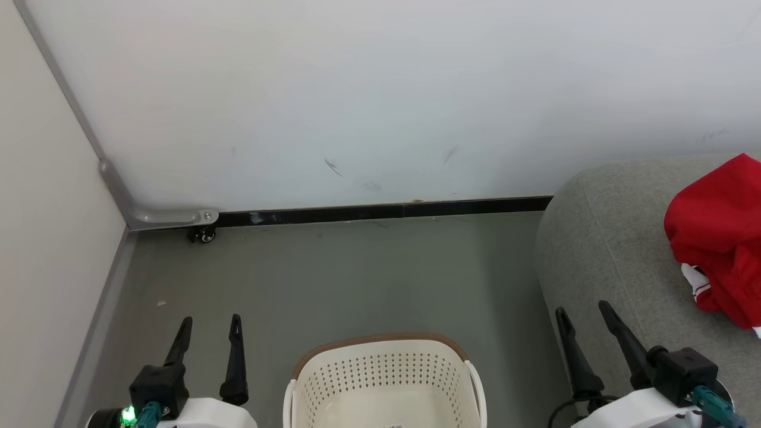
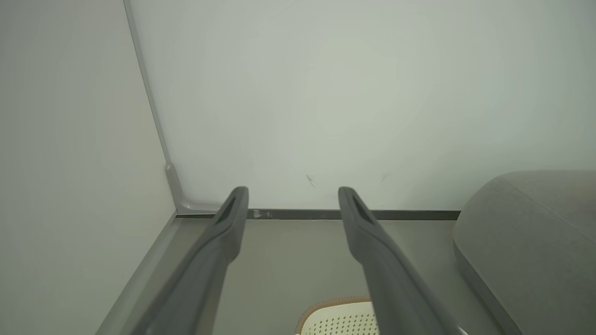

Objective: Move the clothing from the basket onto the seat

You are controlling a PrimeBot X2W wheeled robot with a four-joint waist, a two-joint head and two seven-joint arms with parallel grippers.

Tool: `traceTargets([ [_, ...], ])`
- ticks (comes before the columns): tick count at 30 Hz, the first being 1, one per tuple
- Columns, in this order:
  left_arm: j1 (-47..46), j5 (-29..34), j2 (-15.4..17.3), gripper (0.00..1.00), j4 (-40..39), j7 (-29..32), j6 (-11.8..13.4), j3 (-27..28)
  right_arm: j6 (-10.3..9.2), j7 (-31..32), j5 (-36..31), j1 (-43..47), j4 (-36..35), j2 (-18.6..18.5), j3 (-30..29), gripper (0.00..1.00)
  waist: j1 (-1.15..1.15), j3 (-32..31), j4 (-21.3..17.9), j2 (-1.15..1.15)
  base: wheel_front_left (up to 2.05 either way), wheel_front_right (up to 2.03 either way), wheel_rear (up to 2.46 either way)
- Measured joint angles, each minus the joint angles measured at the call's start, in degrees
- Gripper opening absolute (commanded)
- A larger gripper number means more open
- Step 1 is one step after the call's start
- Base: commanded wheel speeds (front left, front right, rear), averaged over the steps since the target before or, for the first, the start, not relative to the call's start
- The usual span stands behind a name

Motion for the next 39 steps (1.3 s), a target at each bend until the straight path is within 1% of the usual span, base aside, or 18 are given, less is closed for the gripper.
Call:
traceTargets([
  [21, -0.02, -0.05, 0.01, 1.0, 0.79, 0.01, 0.51, -0.15, 0.0, 1.91, -1.09, 1.5, -3.2, 0.73, -1.57, 1.0, 0.0, 0.51, -0.23, 0.0, 0.0, 0.0, 0.0],
  [22, 0.01, -0.07, -0.01, 0.0, 0.92, 0.01, 0.49, -0.18, 0.0, 2.02, -1.08, 1.5, -3.33, 0.76, -1.55, 0.0, 0.0, 0.55, -0.24, 0.0, 0.0, 0.0, 0.0],
  [29, 2.21, -0.38, -0.8, 0.0, 4.81, 0.44, 0.4, -0.34, 0.0, 2.02, -0.81, 3.59, 0.35, 1.45, -1.47, 0.0, 0.0, 0.56, -0.24, 0.0, 0.0, 0.0, 0.0],
  [32, 2.12, -1.72, -1.29, 0.0, 5.23, 1.37, 0.12, 0.76, 0.0, 2.04, 0.71, 3.42, 0.37, 1.45, -1.64, 0.0, 0.0, 0.56, -0.27, 0.0, 0.0, 0.0, 0.0],
  [39, 1.18, -7.33, -1.36, 0.0, 6.6, 3.66, -1.09, 3.33, 0.0, 3.63, 6.03, 3.15, 1.85, 1.46, -3.59, 0.0, 0.0, 0.61, -0.34, 0.0, 0.0, 0.0, 0.0],
])
